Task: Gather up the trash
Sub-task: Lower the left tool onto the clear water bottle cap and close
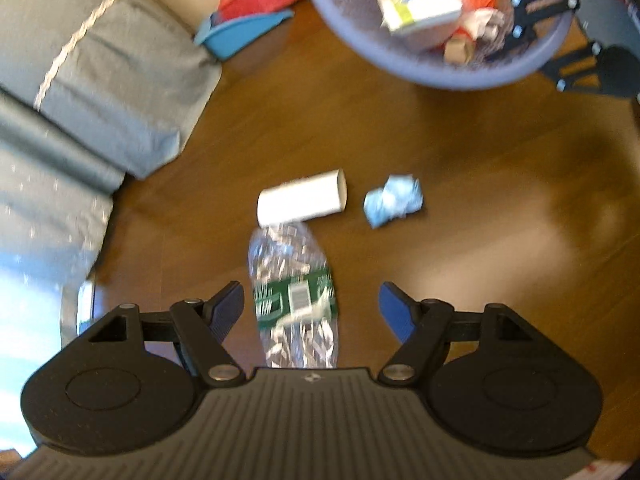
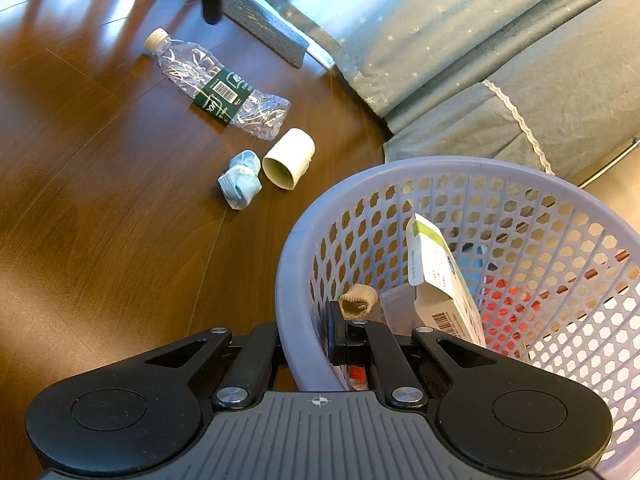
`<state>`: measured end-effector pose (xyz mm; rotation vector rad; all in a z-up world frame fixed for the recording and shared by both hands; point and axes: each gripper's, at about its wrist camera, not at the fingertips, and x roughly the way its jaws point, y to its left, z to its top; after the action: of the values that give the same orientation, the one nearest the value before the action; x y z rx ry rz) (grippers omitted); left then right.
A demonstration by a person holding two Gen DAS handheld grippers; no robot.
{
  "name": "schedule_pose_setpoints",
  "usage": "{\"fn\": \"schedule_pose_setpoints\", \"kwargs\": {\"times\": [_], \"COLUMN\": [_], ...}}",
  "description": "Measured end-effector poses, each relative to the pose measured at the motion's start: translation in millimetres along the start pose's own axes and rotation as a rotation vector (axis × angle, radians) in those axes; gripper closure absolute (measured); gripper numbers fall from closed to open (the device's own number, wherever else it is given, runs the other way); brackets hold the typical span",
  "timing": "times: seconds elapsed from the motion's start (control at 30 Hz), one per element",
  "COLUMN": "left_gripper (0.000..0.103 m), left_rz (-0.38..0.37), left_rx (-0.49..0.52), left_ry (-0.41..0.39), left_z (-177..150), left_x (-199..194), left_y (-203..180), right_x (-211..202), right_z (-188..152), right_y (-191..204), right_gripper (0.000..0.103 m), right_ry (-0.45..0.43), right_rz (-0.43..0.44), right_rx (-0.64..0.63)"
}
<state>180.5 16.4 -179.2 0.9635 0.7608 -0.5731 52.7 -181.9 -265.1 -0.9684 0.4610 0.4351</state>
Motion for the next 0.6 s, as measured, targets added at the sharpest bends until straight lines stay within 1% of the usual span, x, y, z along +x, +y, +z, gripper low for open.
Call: {"fn": "schedule_pose_setpoints", "kwargs": {"times": [0.13,0.3,0.43,0.6], "left_gripper": [0.029,0.022,0.021,0.018], "left_rz": [0.003,0.008,0.006,-0.008], "left_rx": [-0.049,-0.096,-0.116,-0.143], "left_ry": [0.052,0.096,0.137,0.152], "left_z": [-19,-37,-50,-58], "left_x": [10,23,32,41], "left_y": [10,20,22,25], "right_x": [-1,-1,-2,-3], "right_z": [-1,-2,-2,-3], "right_y": [0,0,0,-1], "right_gripper": [0.101,0.101,0.101,0.101], "right_ry": [0.000,0.001,0.002,0.002], "right_rz": [0.000,0.003,0.004,0.006], "right_rx": [0.001,-0.004,-0.006,-0.011]}}
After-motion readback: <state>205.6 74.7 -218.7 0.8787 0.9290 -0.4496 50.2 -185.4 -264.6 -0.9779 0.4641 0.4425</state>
